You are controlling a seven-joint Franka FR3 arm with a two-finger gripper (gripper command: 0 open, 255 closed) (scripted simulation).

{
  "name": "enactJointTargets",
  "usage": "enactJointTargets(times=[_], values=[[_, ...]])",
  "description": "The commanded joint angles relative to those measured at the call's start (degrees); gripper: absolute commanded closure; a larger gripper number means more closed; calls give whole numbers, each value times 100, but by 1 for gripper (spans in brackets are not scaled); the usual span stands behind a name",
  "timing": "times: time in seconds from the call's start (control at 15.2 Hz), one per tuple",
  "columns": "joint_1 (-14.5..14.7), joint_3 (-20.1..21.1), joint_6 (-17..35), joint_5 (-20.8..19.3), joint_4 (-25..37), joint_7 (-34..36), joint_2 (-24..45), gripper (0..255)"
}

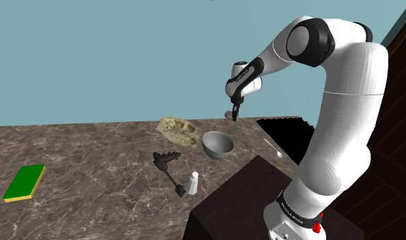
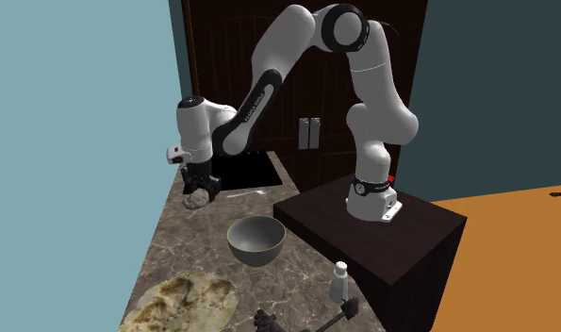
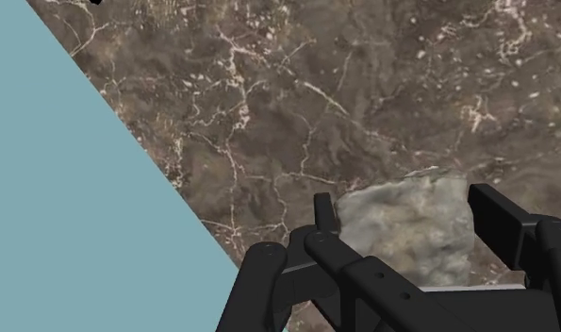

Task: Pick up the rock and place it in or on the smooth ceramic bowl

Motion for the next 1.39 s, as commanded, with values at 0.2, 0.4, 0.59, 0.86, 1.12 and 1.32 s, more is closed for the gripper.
enactJointTargets(times=[0.2, 0.4, 0.59, 0.86, 1.12, 1.32], values=[[33, -23, -308, -28, 23, -44, -290, 255], [51, -34, -503, -43, 55, -73, -458, 255], [233, -35, -451, -212, -362, 220, -775, 255], [561, 22, -386, -539, -1125, 843, -1363, 255], [836, 176, -400, -811, -1796, 1481, -1916, 255], [1024, 351, -449, -944, -2243, 1950, -2302, 255]])
